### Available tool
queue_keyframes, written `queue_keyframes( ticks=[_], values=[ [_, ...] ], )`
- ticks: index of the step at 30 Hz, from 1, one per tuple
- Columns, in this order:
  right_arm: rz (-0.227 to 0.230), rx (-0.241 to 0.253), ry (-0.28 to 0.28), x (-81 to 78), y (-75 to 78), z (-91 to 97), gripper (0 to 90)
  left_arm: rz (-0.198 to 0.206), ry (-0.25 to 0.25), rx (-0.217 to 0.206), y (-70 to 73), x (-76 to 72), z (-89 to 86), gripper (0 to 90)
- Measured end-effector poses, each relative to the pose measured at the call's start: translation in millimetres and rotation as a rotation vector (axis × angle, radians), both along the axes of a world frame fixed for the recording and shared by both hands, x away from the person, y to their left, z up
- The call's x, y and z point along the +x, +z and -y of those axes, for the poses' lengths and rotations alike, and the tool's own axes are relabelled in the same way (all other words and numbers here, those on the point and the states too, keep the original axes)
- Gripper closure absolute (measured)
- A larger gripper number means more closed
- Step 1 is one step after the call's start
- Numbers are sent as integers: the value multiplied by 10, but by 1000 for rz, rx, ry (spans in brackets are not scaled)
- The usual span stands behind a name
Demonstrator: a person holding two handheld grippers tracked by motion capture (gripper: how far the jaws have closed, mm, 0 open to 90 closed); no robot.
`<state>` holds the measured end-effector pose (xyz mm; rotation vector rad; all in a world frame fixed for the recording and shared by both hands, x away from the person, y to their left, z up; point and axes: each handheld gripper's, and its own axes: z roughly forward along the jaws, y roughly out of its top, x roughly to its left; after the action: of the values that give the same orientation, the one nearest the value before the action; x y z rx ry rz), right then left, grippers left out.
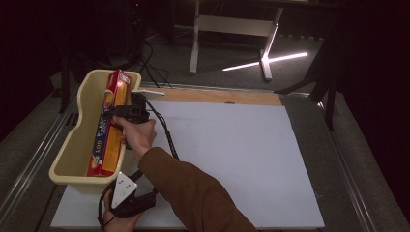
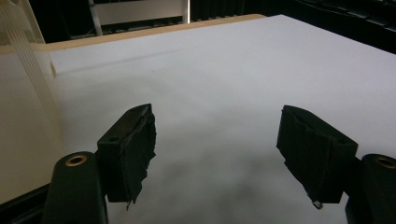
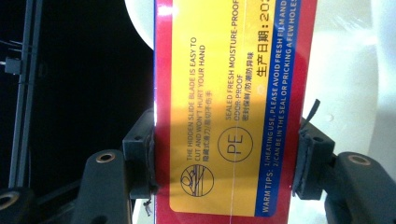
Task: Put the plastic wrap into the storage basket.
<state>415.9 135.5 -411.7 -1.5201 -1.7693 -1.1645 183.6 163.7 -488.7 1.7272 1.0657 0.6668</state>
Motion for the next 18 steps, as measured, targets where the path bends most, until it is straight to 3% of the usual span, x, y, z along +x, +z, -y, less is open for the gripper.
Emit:
queue_keyframes(
  ticks=[10, 18],
  values=[
    [-4, -20, -13, -9, 7, -15, 384, 2, 4, -3, 2, -4, -2, 279],
    [13, -80, -22, -33, 25, -63, 381, 3, 1, -7, 4, -8, -2, 279]
  ],
)
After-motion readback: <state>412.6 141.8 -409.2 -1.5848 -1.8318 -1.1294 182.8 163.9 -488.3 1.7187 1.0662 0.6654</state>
